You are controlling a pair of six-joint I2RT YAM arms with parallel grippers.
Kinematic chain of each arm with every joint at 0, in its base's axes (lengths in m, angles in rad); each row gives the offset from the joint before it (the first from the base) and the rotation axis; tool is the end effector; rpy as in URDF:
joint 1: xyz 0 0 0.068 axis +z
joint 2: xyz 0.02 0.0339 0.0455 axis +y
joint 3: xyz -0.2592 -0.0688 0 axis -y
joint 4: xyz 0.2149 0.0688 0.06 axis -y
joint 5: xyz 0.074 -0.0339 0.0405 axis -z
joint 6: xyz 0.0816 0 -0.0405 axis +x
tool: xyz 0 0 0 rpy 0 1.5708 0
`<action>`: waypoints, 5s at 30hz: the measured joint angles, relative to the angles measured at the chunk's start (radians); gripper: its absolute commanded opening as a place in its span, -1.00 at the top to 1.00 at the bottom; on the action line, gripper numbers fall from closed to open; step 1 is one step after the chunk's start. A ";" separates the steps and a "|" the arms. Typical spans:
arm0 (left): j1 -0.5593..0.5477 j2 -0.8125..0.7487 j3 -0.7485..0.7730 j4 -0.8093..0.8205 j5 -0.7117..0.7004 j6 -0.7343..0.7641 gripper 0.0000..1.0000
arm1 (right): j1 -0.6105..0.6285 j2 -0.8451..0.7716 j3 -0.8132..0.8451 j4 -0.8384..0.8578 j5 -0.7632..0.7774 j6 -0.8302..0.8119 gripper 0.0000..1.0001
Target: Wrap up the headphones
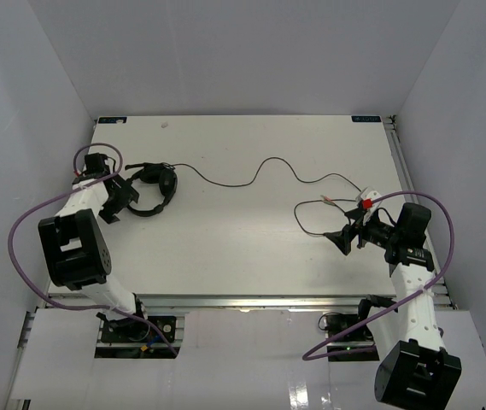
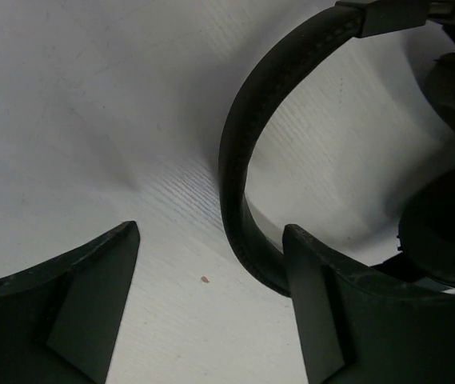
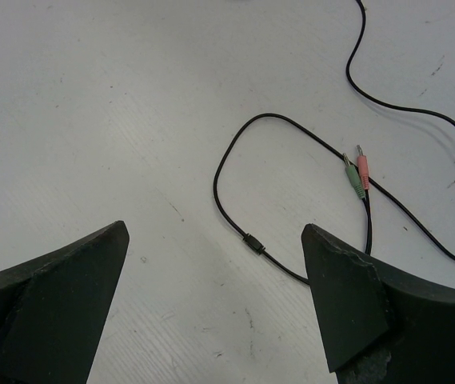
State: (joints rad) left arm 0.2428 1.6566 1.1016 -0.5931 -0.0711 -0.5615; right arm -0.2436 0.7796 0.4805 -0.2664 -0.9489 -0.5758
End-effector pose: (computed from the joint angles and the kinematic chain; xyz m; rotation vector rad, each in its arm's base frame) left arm 0.3094 0.0826 0.1678 -1.0810 2.4887 0.0029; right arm 0.1725 0.0255 0.2246 -0.8180 1.7318 0.4646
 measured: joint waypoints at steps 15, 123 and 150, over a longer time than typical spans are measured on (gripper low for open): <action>0.000 0.182 0.091 0.056 0.030 0.056 0.18 | 0.002 0.027 0.000 0.006 0.016 0.000 -0.91; -0.769 -0.422 0.270 0.052 -0.302 -0.322 1.00 | 1.267 0.265 0.782 -0.305 1.222 -0.740 0.85; -0.773 -0.439 -0.008 0.013 0.009 0.034 1.00 | 1.364 0.490 0.884 0.005 1.481 -0.961 0.56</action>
State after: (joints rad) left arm -0.5307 1.2175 1.0932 -0.5806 -0.0625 -0.5277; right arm 1.1202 1.2693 1.3648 -0.2611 0.5318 -1.5372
